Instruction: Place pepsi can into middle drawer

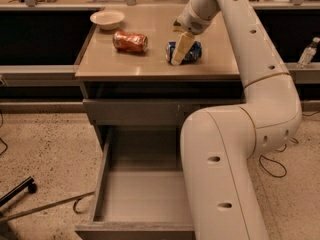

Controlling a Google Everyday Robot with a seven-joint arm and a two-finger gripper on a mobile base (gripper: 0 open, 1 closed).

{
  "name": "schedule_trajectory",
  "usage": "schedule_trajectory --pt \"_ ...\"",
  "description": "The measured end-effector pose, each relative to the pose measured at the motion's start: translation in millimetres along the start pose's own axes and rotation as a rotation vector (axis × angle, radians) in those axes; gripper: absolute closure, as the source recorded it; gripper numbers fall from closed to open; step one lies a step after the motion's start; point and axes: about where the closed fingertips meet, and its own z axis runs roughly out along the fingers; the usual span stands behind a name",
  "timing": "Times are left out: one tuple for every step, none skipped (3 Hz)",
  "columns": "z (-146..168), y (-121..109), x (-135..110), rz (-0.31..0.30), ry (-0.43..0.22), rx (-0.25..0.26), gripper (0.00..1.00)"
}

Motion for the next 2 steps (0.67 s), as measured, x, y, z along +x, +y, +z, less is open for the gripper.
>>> schedule_trajectory --pt "7.3 3.1 4.7 0.024 -0.010 -0.018 0.00" --pt "11.4 6.1 14.2 0.054 -0.023 -0.033 0.00"
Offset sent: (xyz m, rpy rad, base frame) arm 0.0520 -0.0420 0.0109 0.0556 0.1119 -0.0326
